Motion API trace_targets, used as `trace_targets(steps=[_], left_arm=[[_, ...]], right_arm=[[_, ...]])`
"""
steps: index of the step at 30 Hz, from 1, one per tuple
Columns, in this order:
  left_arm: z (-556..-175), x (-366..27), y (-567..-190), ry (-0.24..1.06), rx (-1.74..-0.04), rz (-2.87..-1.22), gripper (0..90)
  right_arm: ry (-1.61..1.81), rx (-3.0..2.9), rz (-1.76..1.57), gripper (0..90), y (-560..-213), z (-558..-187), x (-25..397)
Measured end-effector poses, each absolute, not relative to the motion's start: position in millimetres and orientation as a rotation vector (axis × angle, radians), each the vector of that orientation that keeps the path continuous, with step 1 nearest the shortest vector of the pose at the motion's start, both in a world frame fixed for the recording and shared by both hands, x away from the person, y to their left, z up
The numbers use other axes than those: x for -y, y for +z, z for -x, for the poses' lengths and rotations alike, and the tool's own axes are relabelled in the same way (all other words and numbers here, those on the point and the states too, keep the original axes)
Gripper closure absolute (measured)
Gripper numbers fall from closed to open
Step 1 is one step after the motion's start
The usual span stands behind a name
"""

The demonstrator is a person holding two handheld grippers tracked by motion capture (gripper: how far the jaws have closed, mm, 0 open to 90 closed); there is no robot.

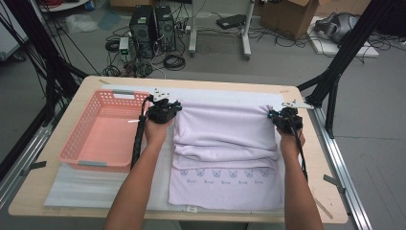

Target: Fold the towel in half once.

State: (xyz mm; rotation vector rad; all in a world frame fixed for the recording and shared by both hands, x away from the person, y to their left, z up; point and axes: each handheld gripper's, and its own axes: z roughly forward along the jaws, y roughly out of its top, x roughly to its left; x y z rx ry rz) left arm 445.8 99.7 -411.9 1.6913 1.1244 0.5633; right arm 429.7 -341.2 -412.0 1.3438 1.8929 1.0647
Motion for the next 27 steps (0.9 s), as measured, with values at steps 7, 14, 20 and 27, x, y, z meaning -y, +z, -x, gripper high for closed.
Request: trace_targets(steps=[7,14,20,27], left_arm=[[-449.9,-102.4,-421.0,0.521,-1.156,-1.694,83.1],[-443.3,-99.8,-418.7,0.396,-1.169,-1.726,55.9],[-422.9,-90.8,-405.4,0.405,-1.103,-1.712,50.6],[-389.7,-91.4,-408.6,0.391,-1.057,-1.704,59.3]], right_arm=[[1.026,-1.889,-1.347,85.6,-414.5,-440.8,332.2],[1.078,-1.878,-1.406,72.2,-412.2,-436.8,334.8],[1.096,-1.884,-1.387,69.2,-398.3,-418.6,339.5],[1.097,-1.933,-1.361,67.8,-391.1,-388.0,347.1]])
